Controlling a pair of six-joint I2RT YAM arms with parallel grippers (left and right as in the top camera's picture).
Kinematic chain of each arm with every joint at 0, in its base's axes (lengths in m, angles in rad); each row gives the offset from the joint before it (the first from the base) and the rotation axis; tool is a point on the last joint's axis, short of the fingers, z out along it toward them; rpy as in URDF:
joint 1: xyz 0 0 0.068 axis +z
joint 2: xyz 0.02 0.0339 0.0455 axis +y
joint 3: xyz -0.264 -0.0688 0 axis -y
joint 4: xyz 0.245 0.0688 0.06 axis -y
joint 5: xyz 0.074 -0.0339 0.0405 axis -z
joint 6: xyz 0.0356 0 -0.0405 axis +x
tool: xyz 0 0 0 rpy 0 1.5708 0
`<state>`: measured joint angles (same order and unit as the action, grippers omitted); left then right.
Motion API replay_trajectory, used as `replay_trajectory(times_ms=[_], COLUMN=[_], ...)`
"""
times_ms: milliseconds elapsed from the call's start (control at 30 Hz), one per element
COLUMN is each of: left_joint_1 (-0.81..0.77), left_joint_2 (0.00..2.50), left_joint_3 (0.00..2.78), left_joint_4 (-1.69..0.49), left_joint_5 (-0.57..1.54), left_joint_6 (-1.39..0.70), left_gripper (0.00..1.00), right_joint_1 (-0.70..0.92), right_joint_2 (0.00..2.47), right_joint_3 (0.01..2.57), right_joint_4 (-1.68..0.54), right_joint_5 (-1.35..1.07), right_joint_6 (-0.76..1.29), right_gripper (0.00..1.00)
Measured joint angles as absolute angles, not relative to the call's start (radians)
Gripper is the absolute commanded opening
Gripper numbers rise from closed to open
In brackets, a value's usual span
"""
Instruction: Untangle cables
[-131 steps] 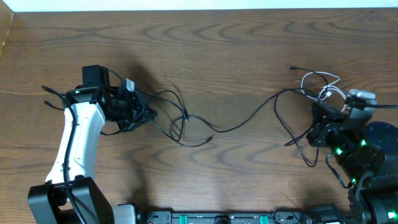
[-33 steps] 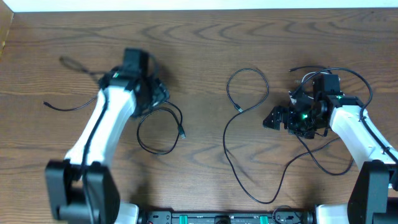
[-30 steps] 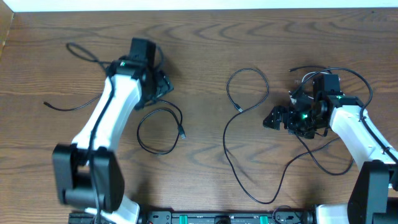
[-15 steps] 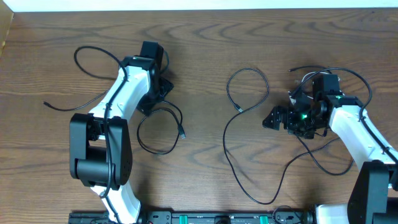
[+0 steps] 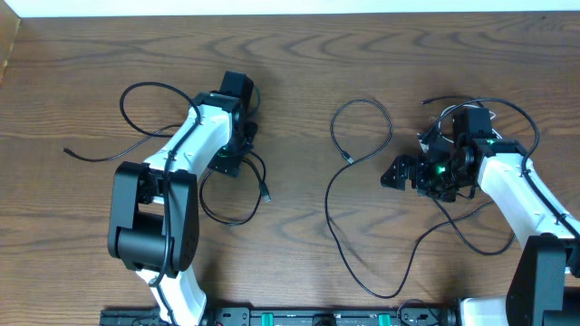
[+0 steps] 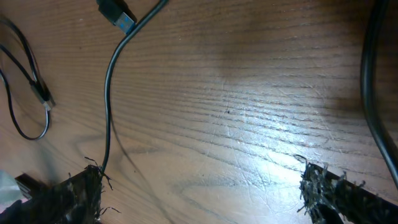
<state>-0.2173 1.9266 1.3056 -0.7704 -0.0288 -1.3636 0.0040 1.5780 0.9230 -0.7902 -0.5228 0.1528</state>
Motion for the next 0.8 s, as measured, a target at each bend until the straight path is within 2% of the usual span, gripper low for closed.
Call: replay_trajectory(times_ms=[800], left_joint_1=[-0.217], left_joint_2=[1.943], left_joint_3=[1.251], left_joint_4=[-0.686], left_joint_5=[-0.060], left_joint_6=[-1.388], left_gripper=[0.81], right_joint_1=[0.004], right_joint_2=[1.578], right_joint_3=[0.923], right_joint_4=[-0.788], right_joint_5=[-0.523], right_joint_6=[0.153], right_gripper=[0.99])
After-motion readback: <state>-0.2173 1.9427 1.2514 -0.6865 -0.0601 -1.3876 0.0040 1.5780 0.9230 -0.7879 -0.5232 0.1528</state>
